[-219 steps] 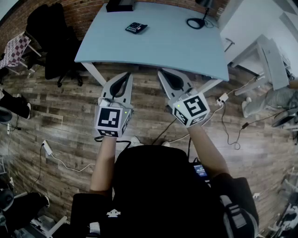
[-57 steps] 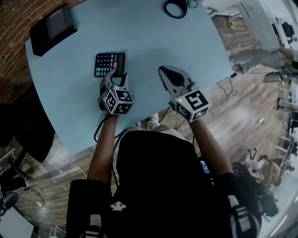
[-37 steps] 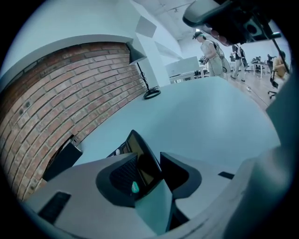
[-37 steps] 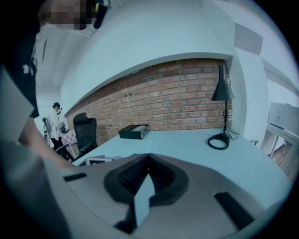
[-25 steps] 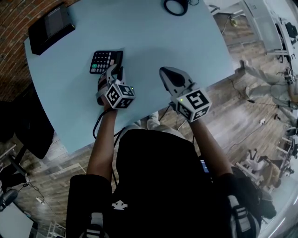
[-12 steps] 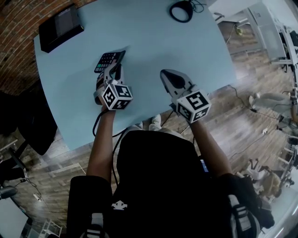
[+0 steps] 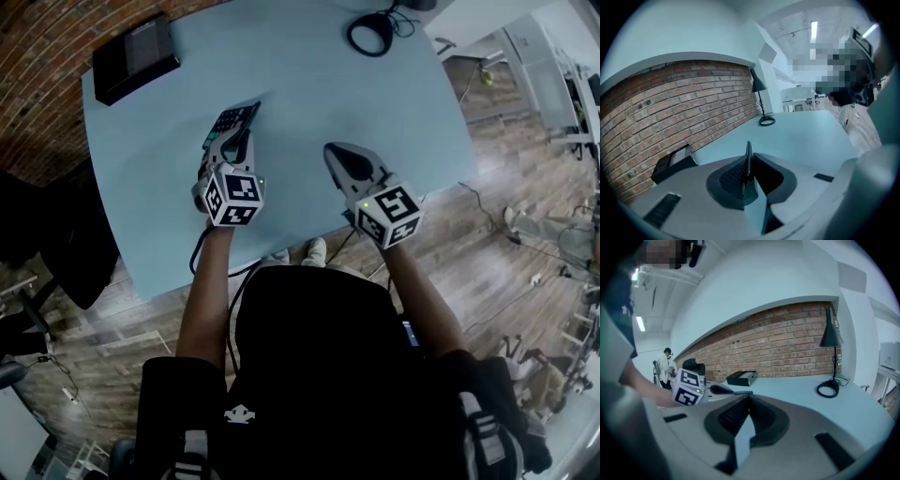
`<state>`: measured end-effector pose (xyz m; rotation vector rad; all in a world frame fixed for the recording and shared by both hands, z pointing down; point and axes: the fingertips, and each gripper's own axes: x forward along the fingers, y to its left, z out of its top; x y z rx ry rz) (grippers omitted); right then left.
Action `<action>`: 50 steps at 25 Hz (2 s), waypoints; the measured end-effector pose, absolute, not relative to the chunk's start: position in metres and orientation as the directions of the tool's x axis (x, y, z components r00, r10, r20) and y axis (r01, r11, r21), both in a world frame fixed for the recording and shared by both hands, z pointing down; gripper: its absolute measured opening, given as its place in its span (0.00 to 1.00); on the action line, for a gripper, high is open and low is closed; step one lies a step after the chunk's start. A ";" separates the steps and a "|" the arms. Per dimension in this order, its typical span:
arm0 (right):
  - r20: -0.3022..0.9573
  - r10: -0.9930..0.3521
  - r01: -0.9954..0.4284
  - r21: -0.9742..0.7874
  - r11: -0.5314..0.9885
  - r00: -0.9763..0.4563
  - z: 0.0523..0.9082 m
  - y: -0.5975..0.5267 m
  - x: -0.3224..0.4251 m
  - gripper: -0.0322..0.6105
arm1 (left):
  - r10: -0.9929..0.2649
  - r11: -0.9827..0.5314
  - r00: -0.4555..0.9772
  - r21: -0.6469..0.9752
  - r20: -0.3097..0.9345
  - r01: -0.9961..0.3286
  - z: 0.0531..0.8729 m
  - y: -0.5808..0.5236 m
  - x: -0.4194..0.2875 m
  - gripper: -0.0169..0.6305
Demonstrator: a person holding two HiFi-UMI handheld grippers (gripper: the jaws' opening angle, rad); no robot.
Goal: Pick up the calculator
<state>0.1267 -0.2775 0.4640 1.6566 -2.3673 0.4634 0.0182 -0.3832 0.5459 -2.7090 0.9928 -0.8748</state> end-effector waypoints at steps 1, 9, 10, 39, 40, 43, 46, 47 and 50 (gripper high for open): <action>0.347 -0.872 -0.939 -0.130 0.320 -0.345 0.463 -0.278 0.127 0.06 | -0.622 -0.778 0.627 -0.281 0.469 -0.562 0.542 -0.383 0.019 0.10; 0.315 -0.875 -0.930 -0.127 0.346 -0.368 0.452 -0.282 0.127 0.06 | -0.615 -0.784 0.701 -0.188 0.361 -0.591 0.496 -0.373 0.024 0.10; 0.309 -0.876 -0.929 -0.124 0.350 -0.371 0.450 -0.283 0.127 0.06 | -0.615 -0.785 0.708 -0.188 0.347 -0.590 0.489 -0.372 0.025 0.10; 0.139 -0.837 -0.848 -0.089 0.522 -0.529 0.398 -0.242 0.119 0.06 | -0.757 -0.650 0.637 -0.275 0.147 -0.709 0.388 -0.271 0.025 0.10; 0.136 -0.834 -0.845 -0.089 0.527 -0.534 0.398 -0.239 0.119 0.06 | -0.762 -0.644 0.631 -0.279 0.147 -0.712 0.388 -0.268 0.026 0.10; 0.130 -0.826 -0.836 -0.090 0.541 -0.548 0.397 -0.233 0.118 0.06 | -0.773 -0.632 0.619 -0.271 0.141 -0.726 0.386 -0.258 0.027 0.10; 0.125 -0.817 -0.827 -0.087 0.556 -0.562 0.397 -0.227 0.117 0.06 | -0.781 -0.621 0.609 -0.258 0.136 -0.740 0.385 -0.250 0.026 0.10; 0.123 -0.815 -0.824 -0.087 0.560 -0.567 0.396 -0.225 0.117 0.06 | -0.784 -0.618 0.605 -0.257 0.135 -0.743 0.385 -0.247 0.026 0.10; 0.116 -0.807 -0.815 -0.086 0.573 -0.579 0.395 -0.219 0.116 0.06 | -0.793 -0.606 0.594 -0.263 0.131 -0.751 0.383 -0.238 0.026 0.10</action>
